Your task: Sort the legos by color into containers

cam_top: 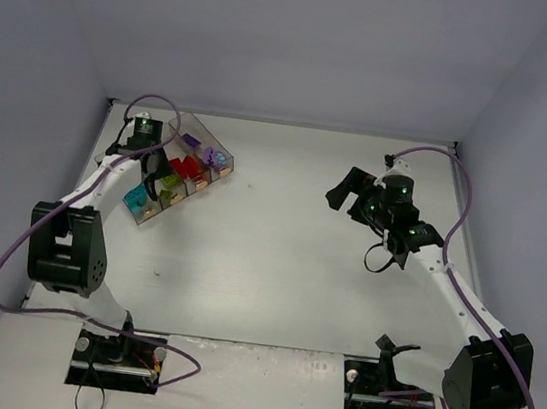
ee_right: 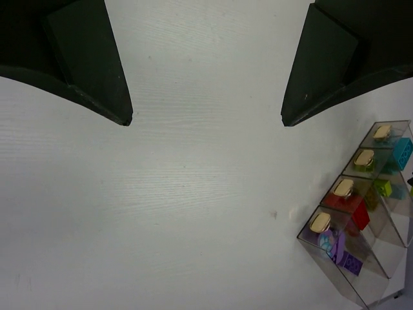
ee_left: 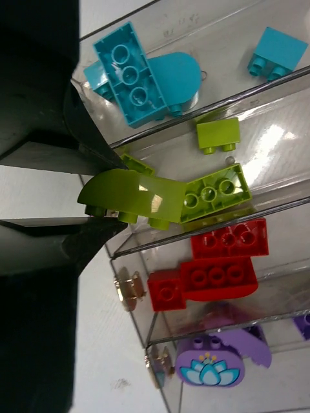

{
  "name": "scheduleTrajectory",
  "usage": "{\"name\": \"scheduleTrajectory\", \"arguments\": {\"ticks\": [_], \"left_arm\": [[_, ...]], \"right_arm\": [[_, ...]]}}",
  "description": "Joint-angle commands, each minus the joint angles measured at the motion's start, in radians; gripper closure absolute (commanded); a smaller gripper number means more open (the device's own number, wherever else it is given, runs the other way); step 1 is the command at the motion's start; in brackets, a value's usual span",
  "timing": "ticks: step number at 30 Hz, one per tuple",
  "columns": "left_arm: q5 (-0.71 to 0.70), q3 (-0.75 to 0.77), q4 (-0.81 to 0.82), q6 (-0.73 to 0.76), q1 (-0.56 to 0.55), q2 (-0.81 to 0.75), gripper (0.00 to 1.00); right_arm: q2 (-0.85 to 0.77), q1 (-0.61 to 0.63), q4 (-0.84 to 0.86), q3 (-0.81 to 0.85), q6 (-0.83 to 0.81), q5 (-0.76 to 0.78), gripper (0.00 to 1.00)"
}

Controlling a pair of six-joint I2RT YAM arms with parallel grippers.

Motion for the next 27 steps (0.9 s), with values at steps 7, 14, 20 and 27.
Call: {"name": "scheduleTrajectory", "arguments": {"ticks": [7,14,20,27], "left_arm": [[-0.029,0.210,-0.085,0.012,0.031,0.147,0.58],[-0.018,0.222,-0.120,-0.009,0.033,0.086,0.28],[0.028,0.230,-0.215,0.041,0.033,-0.131,0.26],[0.034,0.278,-0.434,0.178,0.033,-0.464,0.21]], "right_arm": [[-0.058,-0.003,-0.001,0.010,-0.089,0.001,0.02],[-0.073,-0.006,-0.038,0.037,-0.124,0.065,0.00],[-0.104,-0.012,-0.115,0.112,-0.258,0.099,0.00],[-0.230,-0.012,-0.217,0.188,-0.301,0.244,0.00]]}}
